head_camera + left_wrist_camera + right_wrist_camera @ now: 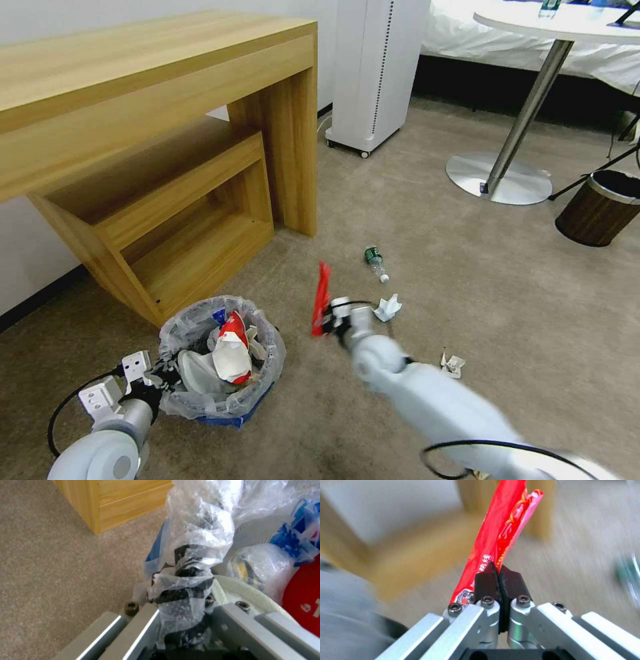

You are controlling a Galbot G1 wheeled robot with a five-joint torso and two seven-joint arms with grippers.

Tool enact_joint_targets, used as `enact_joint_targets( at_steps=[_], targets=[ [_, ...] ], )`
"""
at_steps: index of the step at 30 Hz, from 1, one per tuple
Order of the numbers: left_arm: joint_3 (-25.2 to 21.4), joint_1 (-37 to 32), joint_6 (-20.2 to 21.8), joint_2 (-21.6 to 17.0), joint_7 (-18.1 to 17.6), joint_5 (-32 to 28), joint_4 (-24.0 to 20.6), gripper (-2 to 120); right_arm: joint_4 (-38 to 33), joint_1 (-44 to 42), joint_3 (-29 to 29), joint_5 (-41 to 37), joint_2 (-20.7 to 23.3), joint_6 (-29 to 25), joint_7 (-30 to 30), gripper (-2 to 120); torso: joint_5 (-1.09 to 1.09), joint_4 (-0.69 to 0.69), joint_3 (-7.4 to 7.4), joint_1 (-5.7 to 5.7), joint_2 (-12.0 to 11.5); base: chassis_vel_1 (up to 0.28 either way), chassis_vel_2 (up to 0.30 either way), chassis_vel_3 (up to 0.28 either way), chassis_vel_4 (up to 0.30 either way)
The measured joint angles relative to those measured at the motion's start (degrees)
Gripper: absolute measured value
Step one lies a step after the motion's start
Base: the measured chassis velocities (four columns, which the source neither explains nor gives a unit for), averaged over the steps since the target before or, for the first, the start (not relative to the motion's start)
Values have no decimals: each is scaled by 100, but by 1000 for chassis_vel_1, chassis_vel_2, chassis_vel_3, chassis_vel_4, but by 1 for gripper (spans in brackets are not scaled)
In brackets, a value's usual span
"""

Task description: Pick up the trash bin and place the garbage on the floor into it.

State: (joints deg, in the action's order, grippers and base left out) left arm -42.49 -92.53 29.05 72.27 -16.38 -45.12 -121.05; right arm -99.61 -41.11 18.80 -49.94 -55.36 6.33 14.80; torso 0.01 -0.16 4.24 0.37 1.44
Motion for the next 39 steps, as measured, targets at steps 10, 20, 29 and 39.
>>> enact_joint_targets(
  at_steps=[10,20,29,39],
  targets=[
    [-7,-33,32,17,-23,5,-156,0,-1919,438,245,-34,553,-437,-541,0,0,4,0,0,1,0,0,0,0],
    [-34,-157,39,142,-23,44,-320,0,-1273,1387,1708,55,254,-362,-494,0,-1,5,1,0,0,0,0,0,0],
    [-45,-173,26,187,-13,50,-400,0,-852,1736,2518,158,-18,-303,-392,0,-1,4,0,0,0,0,0,0,0],
    [-69,-222,4,229,-2,50,-465,0,-688,2093,3080,185,-108,-210,-311,0,-1,4,0,0,0,0,0,0,0]
  ],
)
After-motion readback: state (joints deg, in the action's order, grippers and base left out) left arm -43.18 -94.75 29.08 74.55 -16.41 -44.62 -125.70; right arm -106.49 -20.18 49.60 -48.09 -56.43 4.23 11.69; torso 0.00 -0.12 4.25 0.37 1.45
